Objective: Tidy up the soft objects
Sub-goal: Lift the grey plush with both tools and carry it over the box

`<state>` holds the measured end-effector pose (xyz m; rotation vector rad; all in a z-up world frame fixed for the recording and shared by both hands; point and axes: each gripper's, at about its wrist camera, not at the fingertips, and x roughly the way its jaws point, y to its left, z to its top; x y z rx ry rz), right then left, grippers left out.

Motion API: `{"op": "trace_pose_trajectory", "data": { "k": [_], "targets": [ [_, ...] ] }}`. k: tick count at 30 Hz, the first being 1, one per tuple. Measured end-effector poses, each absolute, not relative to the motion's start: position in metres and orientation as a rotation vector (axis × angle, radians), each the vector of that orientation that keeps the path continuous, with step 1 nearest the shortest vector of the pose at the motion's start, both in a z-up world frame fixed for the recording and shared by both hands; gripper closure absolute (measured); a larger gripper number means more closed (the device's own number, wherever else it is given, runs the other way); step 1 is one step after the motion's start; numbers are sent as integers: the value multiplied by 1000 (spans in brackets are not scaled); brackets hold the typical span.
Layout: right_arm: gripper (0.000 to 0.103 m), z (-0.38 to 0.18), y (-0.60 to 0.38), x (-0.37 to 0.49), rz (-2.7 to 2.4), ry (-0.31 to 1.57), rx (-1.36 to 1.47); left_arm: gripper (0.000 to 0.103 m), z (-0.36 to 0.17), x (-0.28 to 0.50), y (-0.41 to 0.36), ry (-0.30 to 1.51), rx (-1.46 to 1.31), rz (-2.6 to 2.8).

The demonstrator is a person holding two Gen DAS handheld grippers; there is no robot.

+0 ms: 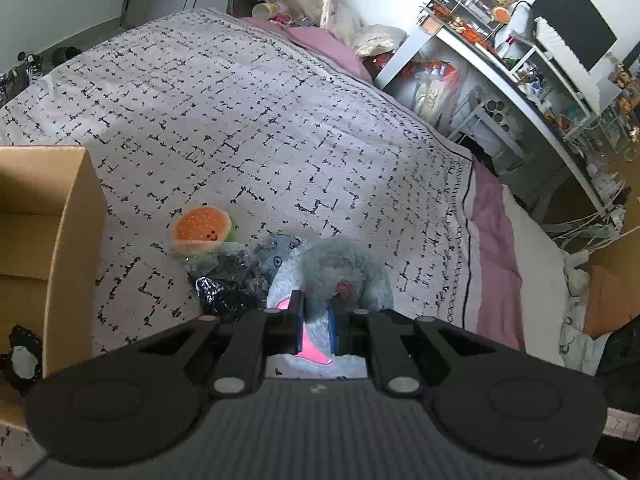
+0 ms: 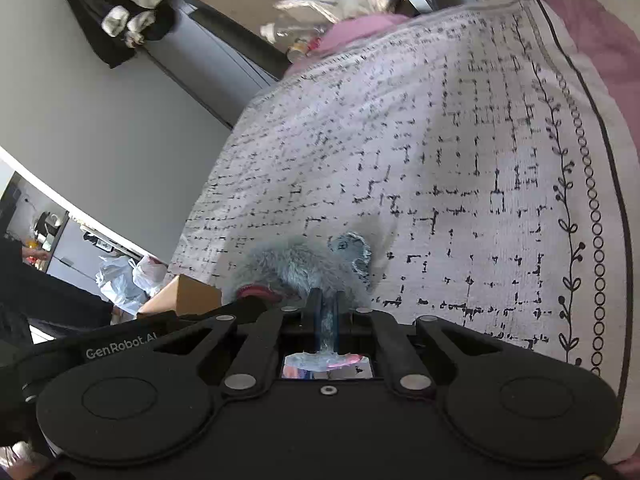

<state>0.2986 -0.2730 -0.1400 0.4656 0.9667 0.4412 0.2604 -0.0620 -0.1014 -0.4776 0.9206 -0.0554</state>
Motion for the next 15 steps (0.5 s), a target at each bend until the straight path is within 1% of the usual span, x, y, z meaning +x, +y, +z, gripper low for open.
{"op": "trace_pose_trajectory", "data": {
  "k": [15],
  "targets": [
    [98,-102,-245,269,402,910,321,92,-78,236,-51,898,-478,-94]
  ]
}}
